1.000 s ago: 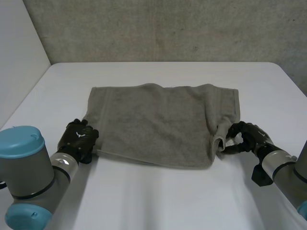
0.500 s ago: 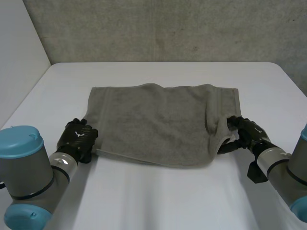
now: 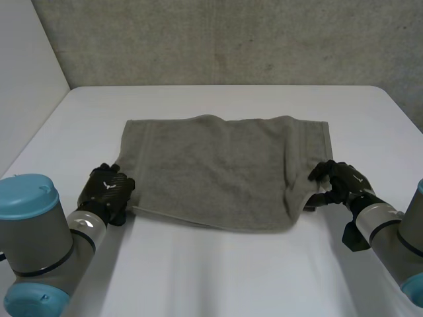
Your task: Fold the towel.
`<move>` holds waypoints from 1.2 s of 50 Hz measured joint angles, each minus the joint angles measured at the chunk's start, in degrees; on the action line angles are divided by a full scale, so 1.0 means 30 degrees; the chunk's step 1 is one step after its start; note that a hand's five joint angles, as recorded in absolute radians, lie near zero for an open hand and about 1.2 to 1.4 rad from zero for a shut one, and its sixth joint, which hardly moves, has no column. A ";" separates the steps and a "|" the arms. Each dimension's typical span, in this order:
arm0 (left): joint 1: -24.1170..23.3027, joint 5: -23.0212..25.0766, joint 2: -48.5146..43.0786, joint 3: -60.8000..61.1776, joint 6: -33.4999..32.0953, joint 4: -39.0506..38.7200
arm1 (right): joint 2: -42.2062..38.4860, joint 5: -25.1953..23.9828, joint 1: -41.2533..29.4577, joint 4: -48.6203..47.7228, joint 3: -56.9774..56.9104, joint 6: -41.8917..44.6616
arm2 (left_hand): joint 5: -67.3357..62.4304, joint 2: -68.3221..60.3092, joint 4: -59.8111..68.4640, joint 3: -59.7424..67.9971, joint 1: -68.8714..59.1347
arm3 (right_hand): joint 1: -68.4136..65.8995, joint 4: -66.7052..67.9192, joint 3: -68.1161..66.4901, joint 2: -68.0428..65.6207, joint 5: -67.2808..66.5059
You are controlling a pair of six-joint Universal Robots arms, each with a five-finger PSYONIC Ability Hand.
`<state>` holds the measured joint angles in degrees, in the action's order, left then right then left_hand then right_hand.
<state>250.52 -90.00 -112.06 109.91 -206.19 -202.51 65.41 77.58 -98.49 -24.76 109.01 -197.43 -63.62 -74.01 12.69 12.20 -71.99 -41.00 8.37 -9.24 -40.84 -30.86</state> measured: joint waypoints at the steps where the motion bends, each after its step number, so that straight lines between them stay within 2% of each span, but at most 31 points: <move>1: 0.0005 0.0000 -0.0003 -0.0005 0.0000 0.0002 | -0.0141 0.0000 -0.0056 -0.0175 -0.0064 -0.0009 | -0.0392 -0.0578 0.0000 0.0000 -0.0319 | -0.2031 0.0000 0.0000 -0.2058 -0.2147; 4: 0.0013 0.0000 -0.0004 -0.0021 0.0004 0.0001 | -0.0510 -0.0040 -0.0173 -0.0716 -0.0202 -0.0057 | -0.0540 -0.0970 0.0000 0.0000 -0.0371 | -0.7483 0.0000 -0.0002 -0.7326 -0.7254; 7: 0.0056 -0.0006 0.0061 -0.0072 0.0017 0.0007 | -0.0735 -0.0167 -0.0160 -0.1179 -0.0309 -0.0095 | -0.0542 -0.0996 0.0000 0.0000 -0.0372 | -1.1100 0.0000 -0.0002 -1.1301 -1.1418; 12: 0.0367 -0.0007 0.0921 -0.0111 0.0059 0.0321 | 0.0194 -0.0889 0.0171 -0.1460 -0.0436 0.0214 | -0.0557 -0.0999 0.0000 0.0000 -0.0377 | -1.1101 0.0000 0.0000 -1.1800 -1.1661; 16: 0.0744 0.0170 0.2382 -0.0173 0.0240 0.1244 | 0.2640 -0.2699 0.0939 -0.0690 -0.0900 0.1464 | -0.0600 -0.1001 0.0000 0.0000 -0.0378 | -1.1119 0.0000 -0.0002 -1.1800 -1.1663; 19: 0.1017 0.0499 0.3557 -0.0295 0.0559 0.2109 | 0.4150 -0.4361 0.1674 0.0716 -0.1590 0.2589 | -0.0587 -0.1003 0.0000 0.0000 -0.0380 | -1.1158 0.0000 -0.0002 -1.1800 -1.1664; 21: 0.1393 0.1084 0.5000 -0.0567 0.1181 0.3226 | 0.5531 -0.6516 0.2716 0.3156 -0.2819 0.4071 | -0.0589 -0.1003 0.0000 0.0000 -0.0385 | -1.1161 0.0000 -0.0002 -1.1802 -1.1664; 24: 0.1807 0.1769 0.6417 -0.0928 0.2014 0.4377 | 0.6421 -0.8520 0.3814 0.6189 -0.4388 0.5938 | -0.0589 -0.1003 0.0000 0.0000 -0.0388 | -1.1165 0.0000 -0.0002 -1.1802 -1.1664; 27: 0.2158 0.2444 0.7572 -0.1364 0.2917 0.5486 | 0.6710 -0.9744 0.4625 0.9155 -0.5932 0.8305 | -0.0589 -0.1004 0.0000 0.0000 -0.0391 | -1.1170 0.0000 -0.0002 -1.1802 -1.1666; 32: 0.2465 0.3382 0.8702 -0.1951 0.3960 0.7387 | 0.6485 -1.0375 0.5245 1.3648 -0.8008 1.3151 | -0.0589 -0.1050 0.0000 0.0000 -0.0391 | -1.1173 0.0000 -0.0002 -1.1802 -1.1666; 33: 0.2480 0.3469 0.8787 -0.2002 0.4022 0.7638 | 0.6417 -1.0380 0.5275 1.4165 -0.8200 1.3794 | -0.0587 -0.1054 0.0000 0.0000 -0.0391 | -1.1173 0.0000 -0.0002 -1.1802 -1.1666; 37: 0.2517 0.3858 0.9185 -0.2279 0.4144 0.9459 | 0.5749 -1.0067 0.5313 1.7785 -0.9182 1.8993 | -0.0587 -0.1056 0.0000 0.0000 -0.0391 | -1.1174 0.0000 -0.0002 -1.1802 -1.1666; 38: 0.2516 0.3919 0.9245 -0.2403 0.4070 1.0128 | 0.5435 -0.9752 0.5297 1.8962 -0.9351 2.1073 | -0.0589 -0.1056 0.0000 0.0000 -0.0391 | -1.1174 0.0000 -0.0002 -1.1803 -1.1666; 39: 0.2518 0.3932 0.9250 -0.2452 0.4031 1.0343 | 0.5327 -0.9613 0.5288 1.9328 -0.9387 2.1789 | -0.0589 -0.1056 0.0000 0.0000 -0.0391 | -1.1174 0.0000 -0.0002 -1.1802 -1.1666; 43: 0.2568 0.3921 0.8980 -0.2936 0.3570 1.1367 | 0.4222 -0.7972 0.5123 2.1139 -0.9457 2.6501 | -0.0589 -0.1056 0.0000 0.0000 -0.0391 | -1.1176 0.0000 -0.0002 -1.1811 -1.1667; 45: 0.2603 0.3887 0.8679 -0.3169 0.3357 1.1471 | 0.3810 -0.7334 0.5038 2.1346 -0.9475 2.7589 | -0.0589 -0.1056 0.0000 0.0000 -0.0391 | -1.1177 0.0000 -0.0002 -1.1803 -1.1667; 46: 0.2643 0.3842 0.8187 -0.3483 0.3084 1.1498 | 0.3236 -0.6521 0.4864 2.1319 -0.9608 2.8642 | -0.0587 -0.1056 0.0000 0.0000 -0.0391 | -1.1177 0.0000 -0.0002 -1.1805 -1.1666; 50: 0.2702 0.3658 0.6326 -0.4715 0.2325 1.1025 | 0.1587 -0.4593 0.3992 2.0079 -1.0465 3.0218 | -0.0589 -0.1057 0.0000 0.0000 -0.0392 | -1.1177 0.0000 -0.0002 -1.1815 -1.1972; 53: 0.2588 0.3191 0.4214 -0.6484 0.1786 0.9700 | 0.0231 -0.3263 0.2800 1.7763 -1.1885 3.0643 | -0.0587 -0.1057 0.0000 0.0000 -0.0504 | -1.1197 0.0000 -0.0002 -1.1803 -1.2381; 57: 0.2088 0.1903 0.1407 -0.9882 0.1520 0.6029 | -0.0822 -0.1893 0.1140 1.2405 -1.4952 2.9564 | -0.0587 -0.1059 0.0000 0.0000 -0.0562 | -1.1357 0.0000 -0.0002 -1.1805 -1.2568; 60: 0.1676 0.1169 0.0577 -1.1493 0.1564 0.3238 | -0.0867 -0.1313 0.0445 0.8953 -1.6435 2.7965 | -0.0587 -0.1061 0.0000 0.0000 -0.0571 | -1.1376 0.0000 -0.0002 -1.1811 -1.2568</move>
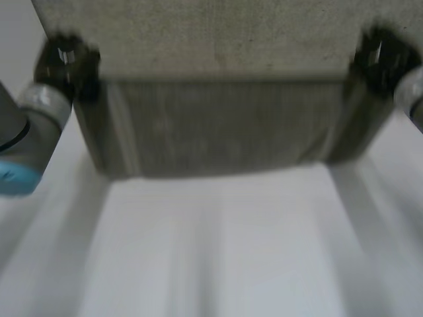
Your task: Fold the towel.
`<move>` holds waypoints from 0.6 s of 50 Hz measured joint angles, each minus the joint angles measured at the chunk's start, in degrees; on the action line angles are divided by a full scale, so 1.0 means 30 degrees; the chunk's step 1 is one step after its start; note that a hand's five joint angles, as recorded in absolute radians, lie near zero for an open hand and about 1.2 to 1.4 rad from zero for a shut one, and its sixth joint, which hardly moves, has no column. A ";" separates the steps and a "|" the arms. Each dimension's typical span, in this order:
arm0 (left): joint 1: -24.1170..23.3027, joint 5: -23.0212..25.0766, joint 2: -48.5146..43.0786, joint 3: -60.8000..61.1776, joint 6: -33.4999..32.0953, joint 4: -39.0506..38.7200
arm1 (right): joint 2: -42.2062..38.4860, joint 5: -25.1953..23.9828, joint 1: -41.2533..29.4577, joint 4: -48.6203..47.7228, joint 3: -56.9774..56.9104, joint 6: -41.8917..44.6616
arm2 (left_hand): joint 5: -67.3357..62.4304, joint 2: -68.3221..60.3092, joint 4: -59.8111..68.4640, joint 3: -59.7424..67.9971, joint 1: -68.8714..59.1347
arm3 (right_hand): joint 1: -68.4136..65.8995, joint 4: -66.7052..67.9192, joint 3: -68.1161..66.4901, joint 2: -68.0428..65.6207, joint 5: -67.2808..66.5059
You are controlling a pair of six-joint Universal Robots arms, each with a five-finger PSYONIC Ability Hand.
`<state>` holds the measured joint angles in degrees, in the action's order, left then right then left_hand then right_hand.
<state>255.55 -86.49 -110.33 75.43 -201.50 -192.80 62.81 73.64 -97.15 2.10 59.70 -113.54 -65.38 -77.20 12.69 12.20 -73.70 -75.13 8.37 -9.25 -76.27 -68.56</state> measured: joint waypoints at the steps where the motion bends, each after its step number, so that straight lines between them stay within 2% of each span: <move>1: -0.0313 -0.0378 -0.0266 -0.0753 0.0057 -0.2025 | 0.0169 0.0284 -0.0332 -0.2080 -0.0672 -0.1243 | 0.0000 0.0000 0.0000 0.0000 -0.0012 | -0.0050 0.0000 0.0000 -0.0038 0.0000; 2: -0.0478 -0.0533 -0.0334 -0.1064 0.0093 -0.3083 | 0.0323 0.0433 -0.0488 -0.3159 -0.0944 -0.1996 | 0.0000 0.0000 0.0000 0.0000 -0.0040 | -0.0075 0.0000 -0.0002 -0.0070 -0.0002; 5: -0.1444 -0.1053 0.0210 -0.1757 0.0288 -0.8479 | 0.1646 0.0847 -0.0979 -0.7482 -0.1477 -0.6042 | 0.0000 0.0000 0.0000 0.0000 -0.0093 | -0.0145 0.0000 -0.0002 -0.0073 0.0000; 7: -0.1944 -0.1143 0.0945 -0.1625 0.0383 -1.0818 | 0.2699 0.0884 -0.1055 -0.8879 -0.1225 -0.8347 | 0.0000 0.0000 0.0000 0.0000 -0.0093 | -0.0154 0.0000 -0.0002 -0.0075 -0.0002; 9: -0.2391 -0.1097 0.1984 -0.1175 0.0513 -1.2694 | 0.3830 0.0657 -0.0966 -0.9625 -0.0530 -1.0698 | 0.0000 -0.0002 0.0000 0.0000 -0.0095 | -0.0156 0.0000 -0.0002 -0.0075 -0.0002; 11: -0.2599 -0.0965 0.2723 -0.0688 0.0646 -1.3491 | 0.4540 0.0293 -0.0825 -0.9723 0.0146 -1.2117 | 0.0000 -0.0002 0.0000 0.0000 -0.0095 | -0.0159 0.0000 -0.0002 -0.0075 -0.0002; 15: -0.2749 -0.0555 0.3650 0.0453 0.1060 -1.3908 | 0.5536 -0.1002 -0.0507 -0.8937 0.1653 -1.3724 | 0.0000 -0.0002 0.0000 0.0000 -0.0095 | -0.0162 0.0000 -0.0002 -0.0076 -0.0002; 21: -0.2364 0.0419 0.3731 0.2768 0.1534 -1.3123 | 0.5986 -0.3233 0.0049 -0.6659 0.3542 -1.3858 | 0.0000 -0.0002 0.0000 0.0000 -0.0095 | -0.0177 0.0000 -0.0002 -0.0076 -0.0002; 30: 0.0318 0.1695 0.1899 0.6865 0.1561 -1.1019 | 0.5174 -0.5919 0.1907 -0.4568 0.7887 -1.1389 | 0.0000 -0.0002 0.0000 0.0000 -0.0095 | -0.0182 0.0000 -0.0002 -0.0079 -0.0002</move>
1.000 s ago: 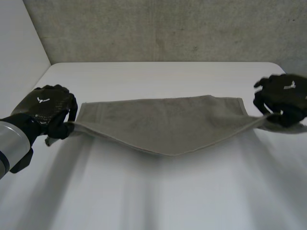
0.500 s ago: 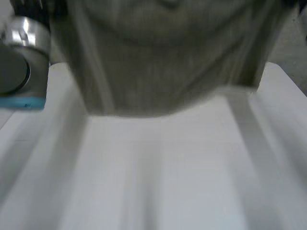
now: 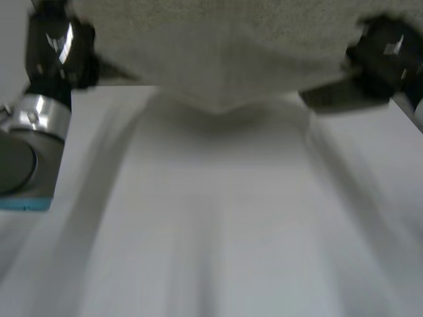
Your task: Fold the towel.
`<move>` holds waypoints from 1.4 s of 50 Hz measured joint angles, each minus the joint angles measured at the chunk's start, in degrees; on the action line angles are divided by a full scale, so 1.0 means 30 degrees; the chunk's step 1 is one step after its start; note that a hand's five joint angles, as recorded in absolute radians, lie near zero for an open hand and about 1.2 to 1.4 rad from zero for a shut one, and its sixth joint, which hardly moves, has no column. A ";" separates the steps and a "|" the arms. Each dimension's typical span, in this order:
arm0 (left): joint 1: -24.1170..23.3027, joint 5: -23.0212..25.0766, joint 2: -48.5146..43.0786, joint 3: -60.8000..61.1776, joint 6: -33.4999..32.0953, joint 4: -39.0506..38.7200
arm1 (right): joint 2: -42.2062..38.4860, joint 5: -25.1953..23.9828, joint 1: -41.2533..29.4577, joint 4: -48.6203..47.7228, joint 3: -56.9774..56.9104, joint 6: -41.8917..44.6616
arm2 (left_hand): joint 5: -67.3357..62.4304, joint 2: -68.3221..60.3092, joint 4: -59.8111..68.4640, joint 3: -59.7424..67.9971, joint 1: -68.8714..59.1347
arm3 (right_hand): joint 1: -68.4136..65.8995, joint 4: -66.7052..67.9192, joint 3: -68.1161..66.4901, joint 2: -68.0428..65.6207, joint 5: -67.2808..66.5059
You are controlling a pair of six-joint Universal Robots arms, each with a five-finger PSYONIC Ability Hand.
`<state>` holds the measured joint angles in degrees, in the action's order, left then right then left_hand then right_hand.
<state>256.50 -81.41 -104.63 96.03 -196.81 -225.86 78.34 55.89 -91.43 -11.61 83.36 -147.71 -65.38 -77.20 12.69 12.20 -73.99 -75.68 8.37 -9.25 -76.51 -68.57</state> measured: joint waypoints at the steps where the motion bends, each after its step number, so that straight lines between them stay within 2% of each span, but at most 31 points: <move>1: 0.0230 0.0227 -0.0346 0.0522 -0.0023 0.0287 | -0.0203 -0.0431 0.0214 0.0048 0.0800 0.0561 | -0.0002 0.0000 0.0000 0.0002 0.0000 | -0.0002 0.0000 0.0000 0.0002 0.0000; 8: 0.0953 0.1590 -0.1931 0.3037 -0.0717 0.1299 | -0.2100 -0.2311 0.1287 0.0274 0.5158 0.4557 | 0.0000 0.0000 0.0000 0.0000 0.0000 | -0.0005 0.0000 0.0000 0.0002 0.0000; 12: 0.1052 0.2008 -0.2261 0.3956 -0.1791 0.1762 | -0.2917 -0.2594 0.1629 0.1015 0.6414 0.6282 | 0.0000 -0.0002 0.0000 0.0000 0.0000 | -0.0006 0.0000 0.0000 0.0002 0.0000; 17: 0.1018 0.2171 -0.2058 0.4832 -0.3480 0.2886 | -0.3436 -0.2748 0.2099 0.3483 0.7066 0.7895 | -0.0002 -0.0002 0.0000 0.0000 0.0000 | -0.0009 0.0000 0.0000 0.0002 0.0000; 25: 0.0898 0.2119 -0.0272 0.5022 -0.3835 0.4707 | -0.1550 -0.3063 0.2598 0.6043 0.6874 0.8244 | 0.0000 -0.0002 0.0000 0.0000 0.0000 | -0.0015 0.0000 0.0000 0.0000 0.0000; 32: 0.0872 0.2357 0.2260 0.5335 -0.3813 0.7822 | 0.1045 -0.3427 0.3583 0.6623 0.6930 0.8265 | 0.0000 -0.0002 0.0000 0.0000 0.0000 | -0.0017 0.0000 -0.0002 0.0000 0.0000; 39: 0.1127 0.3325 0.4983 0.6434 -0.3897 1.0447 | 0.2278 -0.5433 0.5634 0.8816 0.6934 0.9957 | -0.0002 -0.0002 0.0000 0.0000 0.0000 | -0.0020 0.0000 0.0000 0.0000 0.0000; 43: 0.1653 0.4202 0.6950 0.7152 -0.3901 1.1896 | 0.2374 -0.6545 0.7091 1.1362 0.7198 1.2451 | 0.0000 -0.0002 0.0000 0.0000 0.0014 | -0.0023 0.0000 0.0000 0.0000 0.0000; 45: 0.2132 0.4852 0.8182 0.7466 -0.3899 1.2869 | 0.2325 -0.6978 0.7902 1.3468 0.7572 1.4677 | 0.0000 -0.0002 0.0000 0.0000 -0.0002 | -0.0035 0.0000 0.0000 0.0000 0.0000; 50: 0.3457 0.6705 1.0609 0.7741 -0.3899 1.5357 | 0.2210 -0.7224 0.9311 1.9033 0.8629 2.0339 | 0.0000 -0.0002 0.0000 0.0000 -0.0002 | -0.0040 0.0000 -0.0002 0.0000 0.0000; 55: 0.4925 0.8583 1.2103 0.7673 -0.3924 1.7272 | 0.2248 -0.7276 1.0352 2.3408 0.8877 2.3785 | 0.0000 -0.0002 0.0000 0.0000 -0.0003 | -0.0043 0.0000 -0.0002 -0.0002 0.0000; 62: 0.6094 0.9727 1.2010 0.7311 -0.3931 1.7754 | 0.2012 -0.7695 1.0743 2.5144 0.7153 2.4325 | 0.0000 -0.0002 0.0000 0.0000 -0.0003 | -0.0043 0.0000 -0.0002 -0.0002 0.0000; 67: 0.5914 0.9551 0.9892 0.6241 -0.3860 1.6726 | 0.0497 -0.8610 1.0073 2.4954 0.4907 2.2970 | -0.0002 -0.0002 0.0000 0.0000 -0.0003 | -0.0046 0.0000 -0.0002 -0.0002 0.0000; 70: 0.5180 0.8797 0.7473 0.4812 -0.3759 1.5862 | -0.1474 -0.8789 0.8821 2.4705 0.2508 2.1061 | 0.0000 -0.0002 0.0000 0.0000 -0.0005 | -0.0056 0.0000 -0.0002 -0.0002 0.0000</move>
<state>272.04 -55.01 -82.21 110.46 -208.09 -178.27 73.91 29.52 -64.97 62.51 90.89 -84.52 -65.38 -77.20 12.69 12.20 -74.00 -75.84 8.37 -9.26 -76.51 -68.57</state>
